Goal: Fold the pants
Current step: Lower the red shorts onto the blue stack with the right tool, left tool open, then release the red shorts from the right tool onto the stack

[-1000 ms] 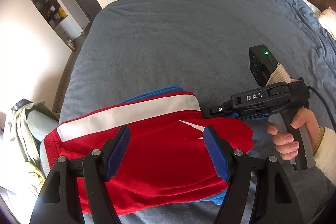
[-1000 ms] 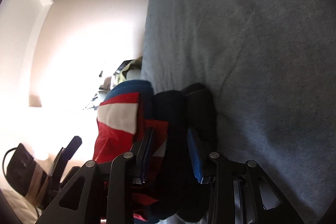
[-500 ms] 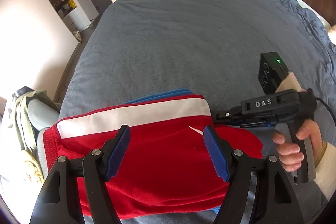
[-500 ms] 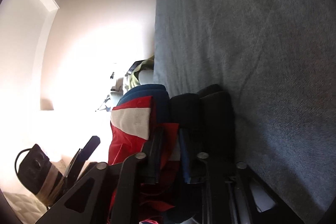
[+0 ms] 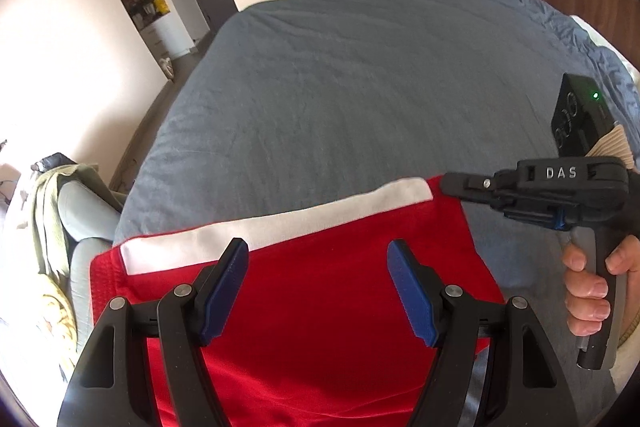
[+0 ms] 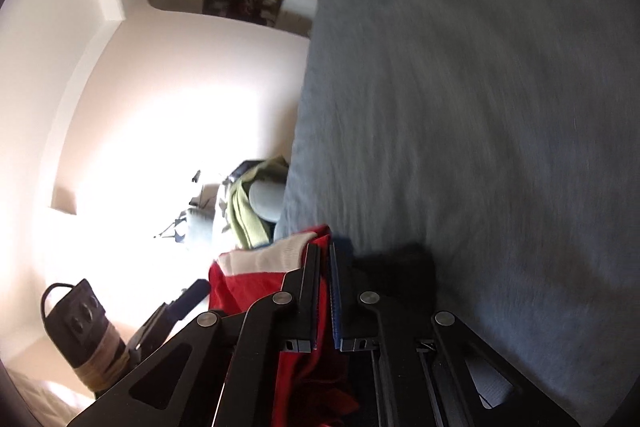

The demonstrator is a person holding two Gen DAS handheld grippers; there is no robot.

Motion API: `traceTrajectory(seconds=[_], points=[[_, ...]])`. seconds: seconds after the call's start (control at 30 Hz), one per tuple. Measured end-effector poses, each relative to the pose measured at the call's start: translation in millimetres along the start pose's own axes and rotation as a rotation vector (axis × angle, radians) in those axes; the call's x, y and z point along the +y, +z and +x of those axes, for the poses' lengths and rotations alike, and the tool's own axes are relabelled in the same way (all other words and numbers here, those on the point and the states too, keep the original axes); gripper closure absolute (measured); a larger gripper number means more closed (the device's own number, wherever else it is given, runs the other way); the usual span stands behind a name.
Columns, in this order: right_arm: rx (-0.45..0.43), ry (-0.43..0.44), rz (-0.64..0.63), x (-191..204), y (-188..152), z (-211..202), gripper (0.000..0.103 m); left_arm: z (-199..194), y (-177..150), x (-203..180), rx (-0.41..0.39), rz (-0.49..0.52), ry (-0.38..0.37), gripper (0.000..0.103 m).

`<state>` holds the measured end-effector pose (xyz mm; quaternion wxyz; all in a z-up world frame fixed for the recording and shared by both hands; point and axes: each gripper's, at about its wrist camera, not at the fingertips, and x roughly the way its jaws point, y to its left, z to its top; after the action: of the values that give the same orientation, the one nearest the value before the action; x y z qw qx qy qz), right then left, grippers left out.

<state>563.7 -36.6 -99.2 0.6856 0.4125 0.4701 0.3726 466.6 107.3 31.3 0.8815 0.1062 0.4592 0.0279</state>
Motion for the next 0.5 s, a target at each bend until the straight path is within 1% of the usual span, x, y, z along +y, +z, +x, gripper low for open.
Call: traceTrajectory(seconds=[0.03,0.07,0.13,0.2,0.23,0.27,0.33,0.4,0.43,0.47,0.5], points=[[-0.016,-0.011,-0.015,3,3,-1,0.098,2,0,2,0.005,-0.006,-0.001,0.031],[-0.031,-0.029,-0.032,7,7,1,0.101,4,0,3,0.013,-0.015,-0.006,0.031],[-0.048,-0.069,-0.060,10,17,3,0.101,7,-3,6,0.031,-0.021,-0.001,0.031],[-0.036,-0.093,-0.071,9,28,13,0.101,7,-6,7,0.037,-0.019,0.009,0.031],[-0.026,-0.156,-0.092,7,34,12,0.100,6,-8,8,0.040,-0.019,0.017,0.031],[-0.018,-0.191,-0.107,9,36,15,0.100,6,-10,9,0.041,-0.019,0.021,0.031],[-0.001,-0.228,-0.107,11,35,16,0.098,3,-15,11,0.042,-0.018,0.024,0.031],[0.000,-0.262,-0.109,13,28,10,0.089,-1,-20,13,0.043,-0.017,0.012,0.031],[0.006,-0.296,-0.111,14,21,4,0.075,-5,-23,14,0.041,-0.019,0.004,0.031],[0.008,-0.317,-0.113,16,16,-2,0.066,-9,-26,16,0.035,-0.021,-0.006,0.031],[0.006,-0.329,-0.118,18,10,-9,0.065,-14,-30,17,0.028,-0.023,-0.016,0.031]])
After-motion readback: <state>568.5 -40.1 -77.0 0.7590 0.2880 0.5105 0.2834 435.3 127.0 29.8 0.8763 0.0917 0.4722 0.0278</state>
